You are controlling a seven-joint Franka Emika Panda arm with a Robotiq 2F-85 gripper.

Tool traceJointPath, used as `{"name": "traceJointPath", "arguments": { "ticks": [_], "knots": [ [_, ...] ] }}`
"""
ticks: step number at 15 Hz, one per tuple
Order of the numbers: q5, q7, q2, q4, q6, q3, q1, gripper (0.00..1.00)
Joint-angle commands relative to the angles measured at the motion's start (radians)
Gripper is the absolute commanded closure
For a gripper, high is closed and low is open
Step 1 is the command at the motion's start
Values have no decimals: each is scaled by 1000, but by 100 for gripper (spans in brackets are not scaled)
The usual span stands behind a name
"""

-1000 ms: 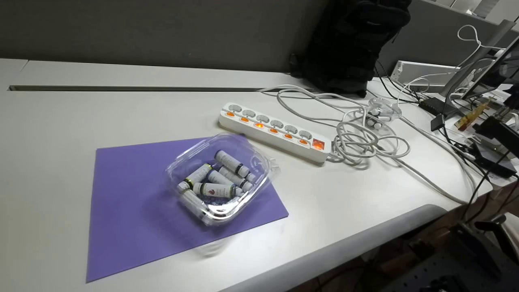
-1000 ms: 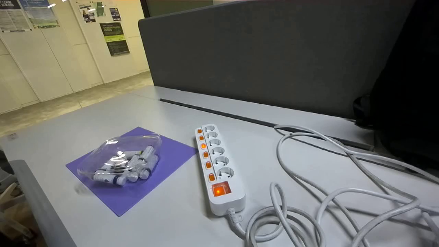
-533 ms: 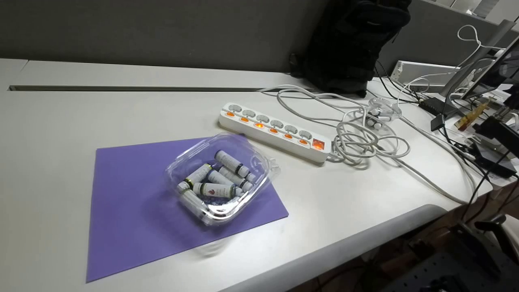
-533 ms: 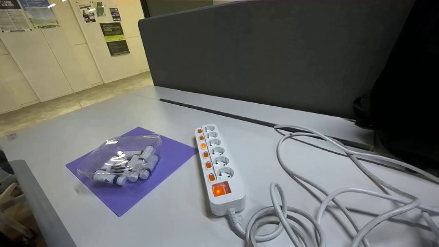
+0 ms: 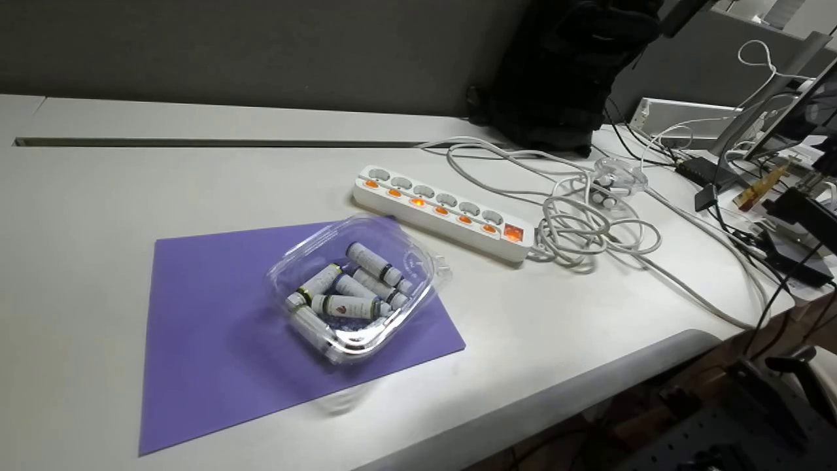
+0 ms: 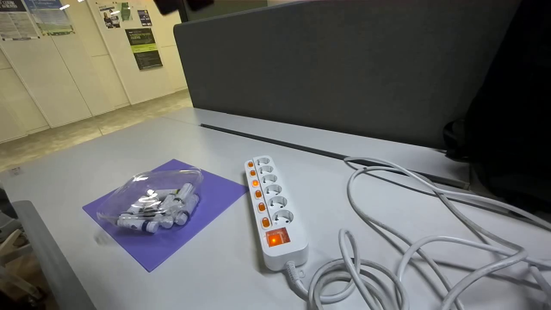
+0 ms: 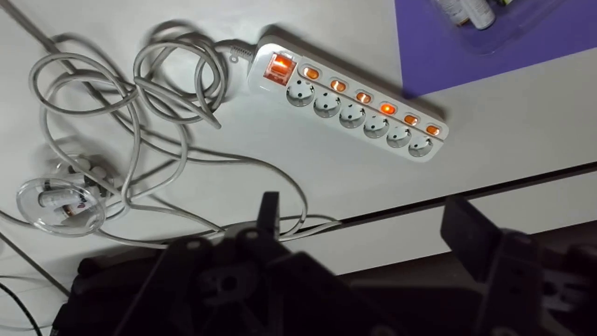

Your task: Turn off the third switch from the left

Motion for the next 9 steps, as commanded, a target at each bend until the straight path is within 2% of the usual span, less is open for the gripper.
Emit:
{"name": "traceJointPath", "arguments": {
  "ticks": [1, 5, 9],
  "knots": [
    [-34, 78, 146, 42, 63, 43, -21, 43],
    [-90, 146, 260, 58, 117, 81, -24, 69],
    [-125, 184, 348, 76, 145, 90, -13, 97]
  ]
}}
